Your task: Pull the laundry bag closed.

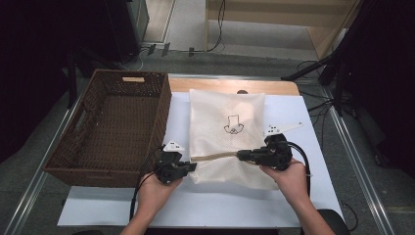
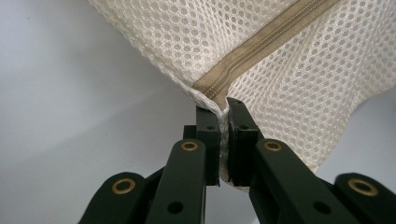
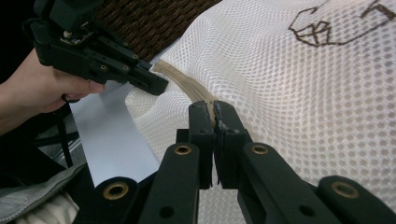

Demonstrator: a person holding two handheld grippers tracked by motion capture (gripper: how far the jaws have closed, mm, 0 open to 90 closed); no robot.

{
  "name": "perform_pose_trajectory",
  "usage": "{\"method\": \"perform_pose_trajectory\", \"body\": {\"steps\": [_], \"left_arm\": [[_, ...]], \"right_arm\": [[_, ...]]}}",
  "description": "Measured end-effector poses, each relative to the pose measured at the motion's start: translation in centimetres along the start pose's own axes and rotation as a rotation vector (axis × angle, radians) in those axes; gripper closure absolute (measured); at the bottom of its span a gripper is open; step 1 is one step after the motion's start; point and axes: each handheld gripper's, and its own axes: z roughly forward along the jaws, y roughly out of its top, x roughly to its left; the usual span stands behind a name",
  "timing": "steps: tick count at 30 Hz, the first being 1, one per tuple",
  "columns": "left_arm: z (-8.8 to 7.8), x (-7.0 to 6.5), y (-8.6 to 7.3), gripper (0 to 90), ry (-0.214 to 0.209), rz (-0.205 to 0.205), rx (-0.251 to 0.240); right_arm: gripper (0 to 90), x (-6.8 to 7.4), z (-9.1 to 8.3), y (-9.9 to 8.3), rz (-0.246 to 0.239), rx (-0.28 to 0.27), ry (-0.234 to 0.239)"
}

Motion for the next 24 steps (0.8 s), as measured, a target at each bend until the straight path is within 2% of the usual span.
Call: {"method": "perform_pose_trajectory", "body": {"steps": [5, 15, 24], "left_arm": [[0.0, 0.2, 0.0, 86.1, 0.002, -0.011, 0.002], [0.2, 0.1, 0.1, 86.1, 0.002, 0.002, 0.011], [0.1, 0.2, 0.1, 86.1, 0.004, 0.003, 0.012]], "right_arm": [[87.9, -0.6, -0.5, -0.1, 0.021, -0.007, -0.004], [87.8, -1.2, -1.6, -0.2, 0.049, -0.032, -0.019], [87.8, -1.3, -2.1, -0.4, 0.056, -0.034, -0.046]]}}
